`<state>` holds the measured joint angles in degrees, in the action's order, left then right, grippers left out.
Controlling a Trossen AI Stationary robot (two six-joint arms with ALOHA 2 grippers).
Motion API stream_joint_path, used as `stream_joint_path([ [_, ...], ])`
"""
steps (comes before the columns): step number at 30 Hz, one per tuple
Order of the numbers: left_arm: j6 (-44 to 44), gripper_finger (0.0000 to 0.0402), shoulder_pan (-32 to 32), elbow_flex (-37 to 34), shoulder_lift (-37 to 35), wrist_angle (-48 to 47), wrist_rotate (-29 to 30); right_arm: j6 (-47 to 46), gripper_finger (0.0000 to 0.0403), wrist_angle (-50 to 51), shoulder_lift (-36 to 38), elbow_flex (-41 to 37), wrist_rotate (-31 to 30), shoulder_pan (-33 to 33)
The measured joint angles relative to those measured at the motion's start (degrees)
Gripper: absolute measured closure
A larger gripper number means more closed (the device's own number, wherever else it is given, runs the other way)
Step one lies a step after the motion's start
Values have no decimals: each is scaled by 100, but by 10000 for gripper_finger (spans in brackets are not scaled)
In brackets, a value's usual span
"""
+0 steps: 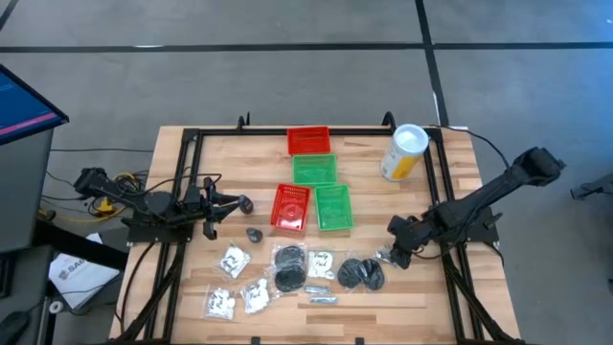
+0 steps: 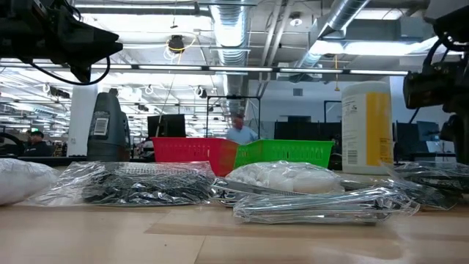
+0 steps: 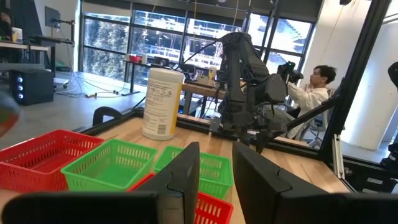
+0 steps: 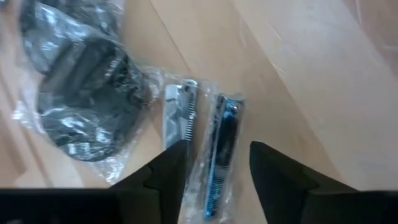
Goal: Pick & Place Travel size toiletries
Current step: Put the silver nail cutter into the bottom red bin
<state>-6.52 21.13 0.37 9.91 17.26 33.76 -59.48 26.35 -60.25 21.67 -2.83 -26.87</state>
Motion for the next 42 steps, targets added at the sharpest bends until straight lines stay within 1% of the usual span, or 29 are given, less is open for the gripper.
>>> stream_joint_path([
  [6,2,314,2,-1,2,-2,0,-42,222,-87,-391,0,-2,0],
  [9,2,314,0,-1,2,-2,2,-57,226,-229,-612,31,-28,0],
  [13,2,314,0,0,2,-4,2,-53,242,-207,-894,94,-70,4],
  [17,2,314,2,-1,51,-16,4,136,276,-127,-1063,252,-87,4],
  [22,2,314,2,-1,208,9,7,333,354,-128,-1141,337,-45,4],
  [23,2,314,-1,-1,243,-3,6,377,362,-133,-1141,339,-31,4],
  [29,2,314,2,-1,402,36,6,496,361,-97,-1096,400,-219,-3],
  [33,2,314,-1,2,467,153,6,780,361,20,-1005,695,-490,36],
  [39,-36,314,-1,-1,543,589,-11,1618,361,33,-909,1240,-941,308],
  [42,-56,314,-1,0,673,861,-180,2109,361,58,-912,1518,-1193,503],
])
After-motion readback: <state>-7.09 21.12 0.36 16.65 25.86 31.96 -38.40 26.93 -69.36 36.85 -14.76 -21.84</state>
